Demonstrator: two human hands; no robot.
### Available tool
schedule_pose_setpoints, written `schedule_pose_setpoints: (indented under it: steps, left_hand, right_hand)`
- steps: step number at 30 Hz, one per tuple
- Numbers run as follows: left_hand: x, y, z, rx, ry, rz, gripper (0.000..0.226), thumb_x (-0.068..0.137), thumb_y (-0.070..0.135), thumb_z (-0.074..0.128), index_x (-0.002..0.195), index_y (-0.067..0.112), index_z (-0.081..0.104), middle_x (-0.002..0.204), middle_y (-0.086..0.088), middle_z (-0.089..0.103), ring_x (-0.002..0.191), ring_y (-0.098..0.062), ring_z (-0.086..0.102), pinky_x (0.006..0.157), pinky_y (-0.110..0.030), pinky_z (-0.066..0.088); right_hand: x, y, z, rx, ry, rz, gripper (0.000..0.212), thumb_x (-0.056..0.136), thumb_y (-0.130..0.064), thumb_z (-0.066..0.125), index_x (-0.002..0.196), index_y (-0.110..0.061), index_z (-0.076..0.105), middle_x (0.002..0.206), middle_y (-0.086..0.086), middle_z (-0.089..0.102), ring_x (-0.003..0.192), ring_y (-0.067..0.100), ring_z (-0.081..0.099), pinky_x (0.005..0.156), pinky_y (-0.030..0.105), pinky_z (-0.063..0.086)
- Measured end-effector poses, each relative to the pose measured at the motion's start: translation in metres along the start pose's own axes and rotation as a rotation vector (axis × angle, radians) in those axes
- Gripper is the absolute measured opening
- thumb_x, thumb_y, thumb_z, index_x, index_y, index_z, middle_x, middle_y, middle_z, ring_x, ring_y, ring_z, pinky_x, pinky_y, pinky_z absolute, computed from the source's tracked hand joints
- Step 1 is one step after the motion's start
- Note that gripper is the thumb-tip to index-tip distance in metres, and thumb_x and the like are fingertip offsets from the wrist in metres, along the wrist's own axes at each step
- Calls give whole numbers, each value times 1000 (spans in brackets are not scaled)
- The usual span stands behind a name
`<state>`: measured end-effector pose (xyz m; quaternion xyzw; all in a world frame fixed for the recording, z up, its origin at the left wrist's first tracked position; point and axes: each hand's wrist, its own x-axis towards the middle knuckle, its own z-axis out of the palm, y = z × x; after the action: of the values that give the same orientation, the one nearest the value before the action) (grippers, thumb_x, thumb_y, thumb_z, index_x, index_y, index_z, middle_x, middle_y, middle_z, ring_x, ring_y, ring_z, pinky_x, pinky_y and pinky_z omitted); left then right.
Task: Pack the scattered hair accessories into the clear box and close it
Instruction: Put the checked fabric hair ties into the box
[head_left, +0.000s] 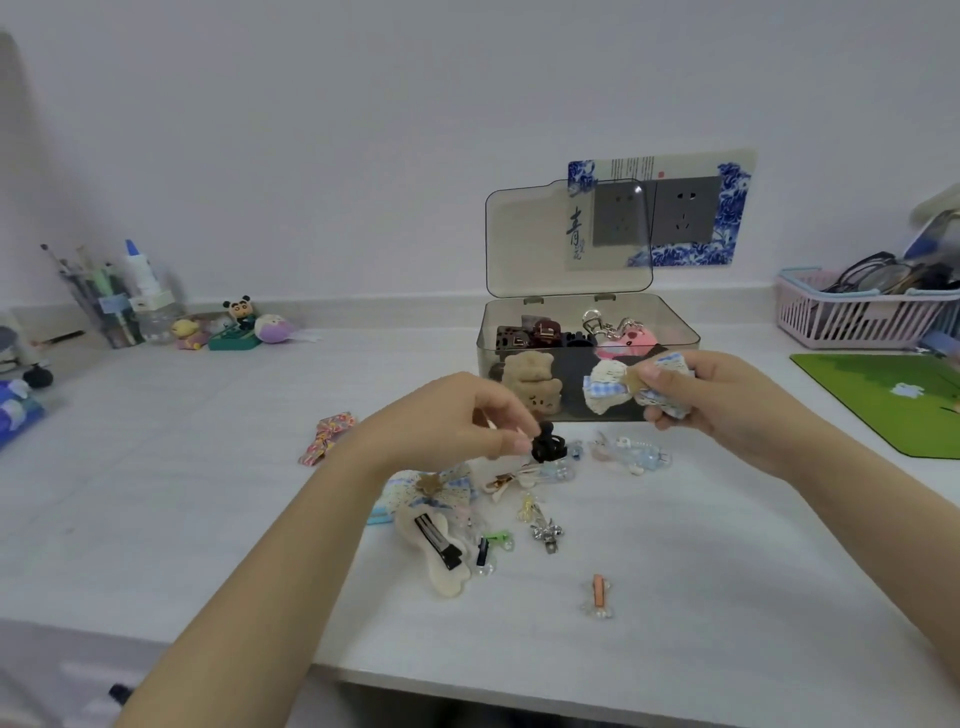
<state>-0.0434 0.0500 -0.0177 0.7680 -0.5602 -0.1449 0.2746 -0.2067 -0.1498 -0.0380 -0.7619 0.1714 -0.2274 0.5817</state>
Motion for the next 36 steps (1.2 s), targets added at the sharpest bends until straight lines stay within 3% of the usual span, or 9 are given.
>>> schedule_pose_setpoints:
  steps: [3,8,15,17,21,25,27,30,36]
  left_hand:
    - [-14,-10,3,46,7,-80,12,85,30,67,96,34,69,91,14,66,72,-2,58,59,-11,45]
    - [-31,-18,3,35,177,-136,14,89,28,62,100,34,68,106,14,64,90,-7,62,71,-18,49]
    - [-44,-15,-15,3,371,-121,22,95,17,51,104,28,69,104,15,64,86,-3,57,47,-8,39]
    - [-44,-25,-19,24,340,-182,21,94,19,53,105,28,69,107,13,65,91,-6,59,52,-10,38]
    - [-41,-48,-8,59,174,-327,26,87,31,65,112,26,68,115,11,66,98,-7,59,80,-19,42]
    - [-38,-59,5,-33,109,-323,19,84,35,69,98,23,74,89,11,67,82,-5,57,67,-12,42]
    - [-36,-62,3,-78,76,-324,14,80,37,72,83,24,75,75,5,67,70,-9,54,64,-20,41]
    - [-29,-62,2,-41,6,-335,24,77,40,75,80,16,75,62,4,58,59,-11,48,57,-21,37]
    - [-11,-51,1,85,-60,-317,36,84,42,66,86,6,70,75,-2,57,70,-15,47,64,-25,37]
  right_hand:
    - [2,-1,4,-52,30,26,13,92,-20,55,90,-15,67,86,5,68,66,8,65,65,21,54]
    - [-3,-14,2,44,129,68,12,94,-15,53,98,-9,62,89,9,66,72,14,64,68,25,52]
    - [-15,-23,21,93,105,106,15,94,-10,50,101,-10,63,90,6,64,76,15,61,74,27,52]
    - [-16,-24,37,66,61,116,15,92,-10,51,95,-9,66,91,6,64,77,15,60,73,27,51]
    - [-12,-20,66,27,3,158,13,87,-10,56,83,-10,69,94,10,65,84,19,59,73,30,52]
    - [-6,-11,82,21,-15,188,13,88,-11,56,87,-9,69,95,11,64,84,19,60,71,27,51]
    - [-4,-7,85,25,-23,208,16,89,-12,56,96,-5,68,95,11,64,80,18,60,73,28,52]
    - [-5,-1,84,41,-57,236,15,89,-13,56,93,-6,69,88,11,63,76,18,60,73,29,52]
    - [-4,4,76,165,-104,245,9,89,-13,60,93,-7,67,93,10,66,80,15,63,76,28,55]
